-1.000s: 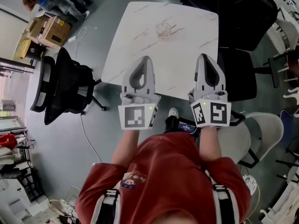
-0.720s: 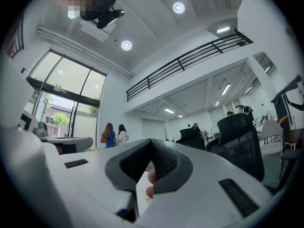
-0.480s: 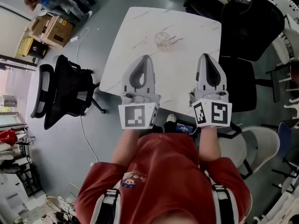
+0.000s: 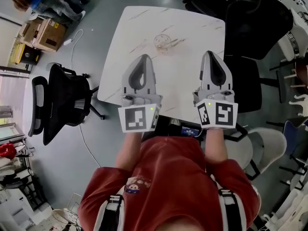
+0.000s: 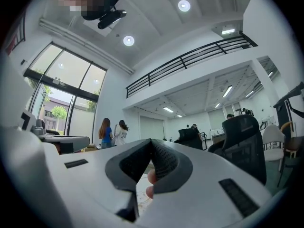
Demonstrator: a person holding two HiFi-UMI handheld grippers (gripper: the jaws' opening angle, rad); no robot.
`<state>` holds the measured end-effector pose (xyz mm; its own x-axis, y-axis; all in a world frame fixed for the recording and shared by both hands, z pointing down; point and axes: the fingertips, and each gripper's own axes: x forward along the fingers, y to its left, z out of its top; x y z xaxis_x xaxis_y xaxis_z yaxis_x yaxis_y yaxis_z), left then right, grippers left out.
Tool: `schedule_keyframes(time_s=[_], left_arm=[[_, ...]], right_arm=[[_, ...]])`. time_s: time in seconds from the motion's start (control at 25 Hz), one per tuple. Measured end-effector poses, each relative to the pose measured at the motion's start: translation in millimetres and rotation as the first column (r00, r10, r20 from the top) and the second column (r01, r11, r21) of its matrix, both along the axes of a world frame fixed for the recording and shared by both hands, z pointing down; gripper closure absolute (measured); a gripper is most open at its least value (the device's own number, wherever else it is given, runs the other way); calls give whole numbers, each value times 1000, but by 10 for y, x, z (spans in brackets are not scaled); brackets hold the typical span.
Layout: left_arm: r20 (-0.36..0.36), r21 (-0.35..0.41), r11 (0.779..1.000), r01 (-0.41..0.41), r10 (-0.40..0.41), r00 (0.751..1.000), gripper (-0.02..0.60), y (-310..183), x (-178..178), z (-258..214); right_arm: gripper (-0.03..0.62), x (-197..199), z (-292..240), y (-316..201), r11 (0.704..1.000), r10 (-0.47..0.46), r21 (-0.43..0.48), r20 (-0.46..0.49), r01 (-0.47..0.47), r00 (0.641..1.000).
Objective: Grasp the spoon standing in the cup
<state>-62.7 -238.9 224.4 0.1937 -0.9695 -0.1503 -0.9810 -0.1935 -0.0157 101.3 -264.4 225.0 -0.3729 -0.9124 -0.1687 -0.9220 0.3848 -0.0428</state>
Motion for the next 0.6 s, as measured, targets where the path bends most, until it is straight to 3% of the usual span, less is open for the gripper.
schedule_keyframes(time_s=[0.6], left_arm=[[-18,-31,999,-44,43,999,580,-648,-405,236]], right_arm=[[582,-359,188,-574,997,55,-56,-35,-57,998]])
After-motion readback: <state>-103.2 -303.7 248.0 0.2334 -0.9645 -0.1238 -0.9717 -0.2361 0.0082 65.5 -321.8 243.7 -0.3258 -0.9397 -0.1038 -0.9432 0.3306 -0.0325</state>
